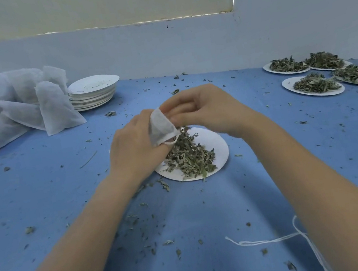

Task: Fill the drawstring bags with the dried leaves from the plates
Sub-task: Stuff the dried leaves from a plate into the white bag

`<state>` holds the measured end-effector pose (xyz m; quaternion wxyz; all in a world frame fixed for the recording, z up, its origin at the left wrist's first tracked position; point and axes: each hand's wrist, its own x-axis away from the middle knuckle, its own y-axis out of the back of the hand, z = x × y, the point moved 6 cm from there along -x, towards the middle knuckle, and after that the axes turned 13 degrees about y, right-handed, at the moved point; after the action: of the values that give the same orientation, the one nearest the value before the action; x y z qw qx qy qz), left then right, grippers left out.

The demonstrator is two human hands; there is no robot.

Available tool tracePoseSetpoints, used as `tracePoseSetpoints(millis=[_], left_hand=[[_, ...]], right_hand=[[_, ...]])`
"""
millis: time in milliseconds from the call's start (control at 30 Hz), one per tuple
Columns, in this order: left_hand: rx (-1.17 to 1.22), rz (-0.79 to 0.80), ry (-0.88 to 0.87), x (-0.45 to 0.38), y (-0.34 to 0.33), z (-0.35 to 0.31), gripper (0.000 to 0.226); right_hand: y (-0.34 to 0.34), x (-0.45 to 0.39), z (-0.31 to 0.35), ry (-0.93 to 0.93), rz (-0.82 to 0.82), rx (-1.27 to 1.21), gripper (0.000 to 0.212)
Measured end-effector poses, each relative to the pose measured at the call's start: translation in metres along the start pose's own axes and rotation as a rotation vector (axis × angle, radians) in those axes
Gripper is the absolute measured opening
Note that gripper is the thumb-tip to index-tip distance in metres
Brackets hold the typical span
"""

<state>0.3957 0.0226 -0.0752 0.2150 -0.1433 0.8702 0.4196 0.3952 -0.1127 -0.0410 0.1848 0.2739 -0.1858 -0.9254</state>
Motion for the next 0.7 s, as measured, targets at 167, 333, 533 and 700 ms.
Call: tracePoseSetpoints(millis=[167, 333, 533, 700], left_hand=[[0.019, -0.009, 0.031, -0.002, 0.004, 0.003, 0.048], [0.014, -0.034, 0.026, -0.001, 0.004, 0.002, 0.05], [-0.074, 0.009, -0.018, -0.003, -0.001, 0.005, 0.051], [-0.125, 0.004, 0.056, -0.007, 0.005, 0.019, 0.052]], right_hand=[[0.022, 0.004, -0.01, -0.077, -0.08, 0.139, 0.025], [0.001, 0.007, -0.026, -0.218, 0.031, -0.099, 0.028], [0.012, 0.0, -0.024, -0.088, -0.16, 0.059, 0.01], [-0.001, 0.001, -0.045, -0.181, 0.142, 0.645, 0.031]])
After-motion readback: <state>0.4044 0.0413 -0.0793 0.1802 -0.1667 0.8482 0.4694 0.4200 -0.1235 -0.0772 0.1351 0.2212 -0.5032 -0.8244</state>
